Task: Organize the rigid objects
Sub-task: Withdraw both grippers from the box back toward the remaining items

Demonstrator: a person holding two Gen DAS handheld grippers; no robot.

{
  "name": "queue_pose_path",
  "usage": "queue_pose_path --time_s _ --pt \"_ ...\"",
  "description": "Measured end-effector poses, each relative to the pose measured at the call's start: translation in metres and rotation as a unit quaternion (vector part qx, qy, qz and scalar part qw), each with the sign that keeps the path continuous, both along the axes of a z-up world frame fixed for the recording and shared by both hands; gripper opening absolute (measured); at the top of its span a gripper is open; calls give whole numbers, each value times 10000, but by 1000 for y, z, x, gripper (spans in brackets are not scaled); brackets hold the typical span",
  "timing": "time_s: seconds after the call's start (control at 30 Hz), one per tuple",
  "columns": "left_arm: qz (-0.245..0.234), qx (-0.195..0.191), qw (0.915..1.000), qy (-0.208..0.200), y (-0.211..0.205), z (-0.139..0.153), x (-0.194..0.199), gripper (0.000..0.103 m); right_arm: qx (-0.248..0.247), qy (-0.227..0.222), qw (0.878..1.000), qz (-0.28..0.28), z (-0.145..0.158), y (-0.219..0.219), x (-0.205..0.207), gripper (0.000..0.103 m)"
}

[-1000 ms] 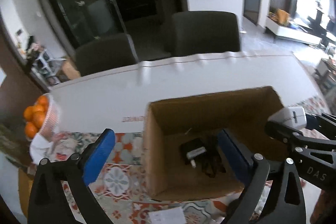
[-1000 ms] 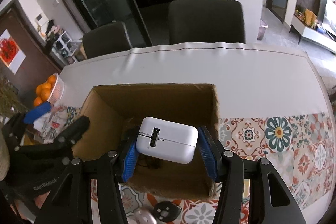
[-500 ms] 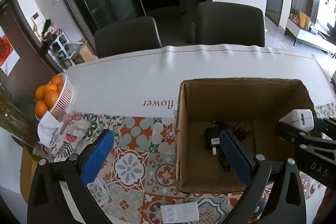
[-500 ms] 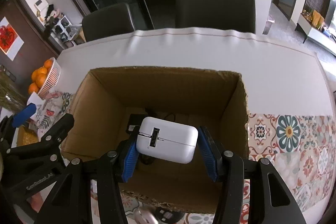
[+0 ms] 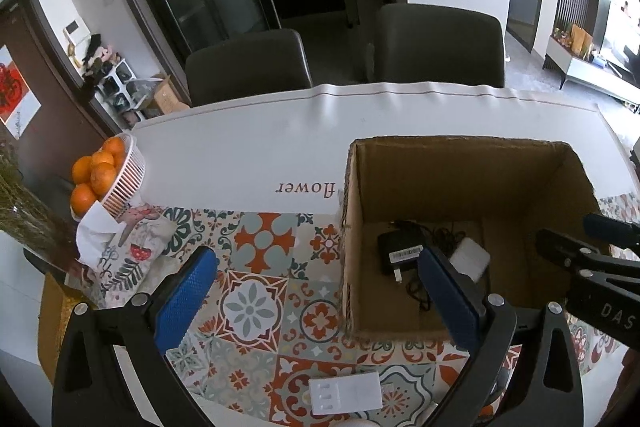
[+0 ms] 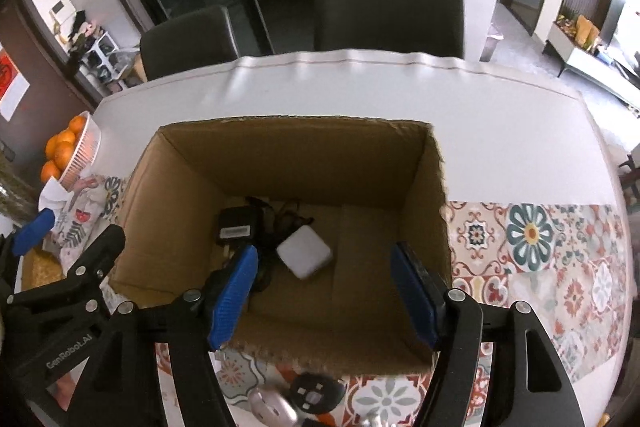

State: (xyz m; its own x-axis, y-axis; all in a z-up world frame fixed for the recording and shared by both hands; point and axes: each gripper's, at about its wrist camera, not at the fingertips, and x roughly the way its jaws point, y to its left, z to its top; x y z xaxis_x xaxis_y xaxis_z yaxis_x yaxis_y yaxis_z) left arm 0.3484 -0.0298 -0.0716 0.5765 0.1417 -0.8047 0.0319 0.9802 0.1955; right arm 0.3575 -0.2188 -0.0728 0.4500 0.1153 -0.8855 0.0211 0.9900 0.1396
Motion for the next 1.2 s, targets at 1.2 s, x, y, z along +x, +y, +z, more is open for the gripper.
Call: queue_pose_path --time_s 1.2 --pt "-325 -304 9983 -381 32 11 -163 103 161 -949 9953 -136 25 29 -172 77"
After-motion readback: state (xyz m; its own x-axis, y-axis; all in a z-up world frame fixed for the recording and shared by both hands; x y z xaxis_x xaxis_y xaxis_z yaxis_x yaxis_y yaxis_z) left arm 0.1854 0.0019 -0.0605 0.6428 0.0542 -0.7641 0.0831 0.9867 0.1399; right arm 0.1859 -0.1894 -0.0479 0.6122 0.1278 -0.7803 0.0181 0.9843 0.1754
